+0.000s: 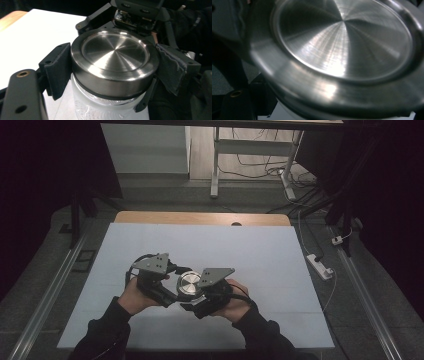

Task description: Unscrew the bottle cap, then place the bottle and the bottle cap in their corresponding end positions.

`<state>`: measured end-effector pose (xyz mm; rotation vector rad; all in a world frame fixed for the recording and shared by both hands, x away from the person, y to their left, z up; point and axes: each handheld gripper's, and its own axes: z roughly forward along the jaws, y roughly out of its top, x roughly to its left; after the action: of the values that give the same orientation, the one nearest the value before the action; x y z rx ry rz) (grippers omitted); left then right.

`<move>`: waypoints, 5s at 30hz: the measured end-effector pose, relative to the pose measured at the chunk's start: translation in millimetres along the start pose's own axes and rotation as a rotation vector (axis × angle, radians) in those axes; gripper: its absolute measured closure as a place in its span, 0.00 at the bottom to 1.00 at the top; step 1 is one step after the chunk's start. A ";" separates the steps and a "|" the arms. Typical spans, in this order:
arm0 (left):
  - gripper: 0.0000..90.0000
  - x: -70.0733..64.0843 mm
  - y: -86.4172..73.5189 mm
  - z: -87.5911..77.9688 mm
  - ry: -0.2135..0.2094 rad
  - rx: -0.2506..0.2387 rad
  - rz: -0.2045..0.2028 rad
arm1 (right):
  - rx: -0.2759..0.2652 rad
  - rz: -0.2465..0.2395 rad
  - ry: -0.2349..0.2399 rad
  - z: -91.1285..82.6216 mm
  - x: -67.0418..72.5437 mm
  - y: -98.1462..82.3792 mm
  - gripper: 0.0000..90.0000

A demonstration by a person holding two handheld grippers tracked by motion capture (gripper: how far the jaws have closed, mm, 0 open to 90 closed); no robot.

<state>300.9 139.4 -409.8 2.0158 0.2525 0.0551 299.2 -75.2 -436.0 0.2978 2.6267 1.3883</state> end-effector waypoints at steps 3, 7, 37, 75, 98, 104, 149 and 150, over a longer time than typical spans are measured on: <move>0.21 -3.0 0.8 6.1 0.069 0.008 -0.018 | 0.016 0.018 -0.039 0.1 -3.3 -1.2 0.17; 0.21 -8.2 0.8 17.1 0.157 0.034 -0.033 | 0.044 0.038 -0.075 3.0 -7.8 -4.8 0.17; 0.20 4.3 -4.8 -7.1 -0.124 0.002 0.003 | 0.006 -0.013 0.092 7.1 5.1 3.9 0.17; 0.21 -12.8 16.8 8.4 0.116 0.001 -0.044 | 0.015 0.055 -0.038 -0.5 -1.2 -3.1 0.17; 0.21 -14.3 11.6 -5.5 0.141 -0.012 -0.088 | -0.006 0.108 -0.122 -12.2 -17.8 -11.6 0.17; 0.21 -18.0 8.4 -5.0 0.143 -0.018 -0.073 | -0.007 0.122 -0.158 -15.6 -26.1 -16.7 0.17; 0.21 -35.1 -47.9 35.9 0.092 0.046 -0.024 | -0.027 0.141 -0.261 -10.7 -61.1 -8.1 0.17; 0.21 -35.1 -47.9 35.9 0.092 0.046 -0.024 | -0.027 0.141 -0.261 -10.7 -61.1 -8.1 0.17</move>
<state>264.7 120.8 -465.9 2.0586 0.3391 0.1276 355.0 -103.2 -434.0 0.6258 2.4118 1.3221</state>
